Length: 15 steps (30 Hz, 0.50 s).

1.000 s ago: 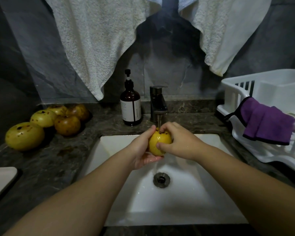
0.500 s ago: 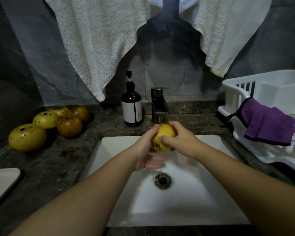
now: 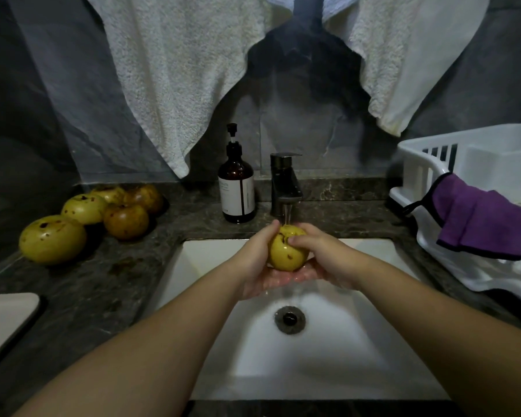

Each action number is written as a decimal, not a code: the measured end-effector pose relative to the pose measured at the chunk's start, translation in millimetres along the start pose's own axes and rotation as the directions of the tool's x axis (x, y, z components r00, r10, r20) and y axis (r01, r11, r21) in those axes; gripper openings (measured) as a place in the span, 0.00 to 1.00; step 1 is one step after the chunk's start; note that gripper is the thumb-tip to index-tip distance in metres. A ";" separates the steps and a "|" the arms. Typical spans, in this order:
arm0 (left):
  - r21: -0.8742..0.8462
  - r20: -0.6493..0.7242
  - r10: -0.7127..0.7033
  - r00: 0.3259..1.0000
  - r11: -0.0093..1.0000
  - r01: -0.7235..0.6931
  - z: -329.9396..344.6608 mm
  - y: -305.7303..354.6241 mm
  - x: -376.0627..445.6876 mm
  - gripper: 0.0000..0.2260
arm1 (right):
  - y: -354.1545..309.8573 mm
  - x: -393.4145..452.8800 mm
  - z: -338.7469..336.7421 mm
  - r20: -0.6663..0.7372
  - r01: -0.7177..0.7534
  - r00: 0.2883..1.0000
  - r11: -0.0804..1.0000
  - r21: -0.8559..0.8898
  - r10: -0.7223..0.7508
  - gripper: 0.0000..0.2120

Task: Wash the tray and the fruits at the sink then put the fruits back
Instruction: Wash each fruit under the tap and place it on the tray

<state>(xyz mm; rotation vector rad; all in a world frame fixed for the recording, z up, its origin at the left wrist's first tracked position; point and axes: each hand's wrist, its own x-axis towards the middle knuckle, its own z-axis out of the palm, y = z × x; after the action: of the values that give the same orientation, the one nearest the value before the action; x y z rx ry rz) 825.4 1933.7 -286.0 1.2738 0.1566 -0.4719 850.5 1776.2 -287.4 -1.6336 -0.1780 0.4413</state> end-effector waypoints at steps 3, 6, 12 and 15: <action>-0.040 -0.005 -0.005 1.000 0.999 0.005 -0.5 0.4 -0.1 0.21 | -2.7 -1.3 1.7 -0.046 0.024 0.999 0.999 -0.045 -0.027 0.19; 0.043 -0.060 0.039 0.997 0.998 -0.037 2.9 0.6 3.7 0.23 | -4.8 1.8 6.2 -0.129 0.032 0.990 0.989 -0.146 -0.051 0.24; 0.078 -0.145 0.082 0.986 0.994 -0.071 1.3 -1.0 9.6 0.24 | -4.9 1.1 4.8 -0.039 -0.013 0.999 0.999 -0.031 0.012 0.20; 0.062 -0.146 0.088 0.985 0.995 -0.080 2.4 -1.4 11.0 0.24 | -4.4 1.6 9.2 -0.110 0.005 0.994 0.997 -0.074 -0.014 0.20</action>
<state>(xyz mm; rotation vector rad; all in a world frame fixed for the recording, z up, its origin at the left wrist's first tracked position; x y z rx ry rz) 834.3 1928.3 -290.6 1.3652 0.2154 -0.3103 849.0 1785.7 -283.8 -1.7240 -0.1204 0.3398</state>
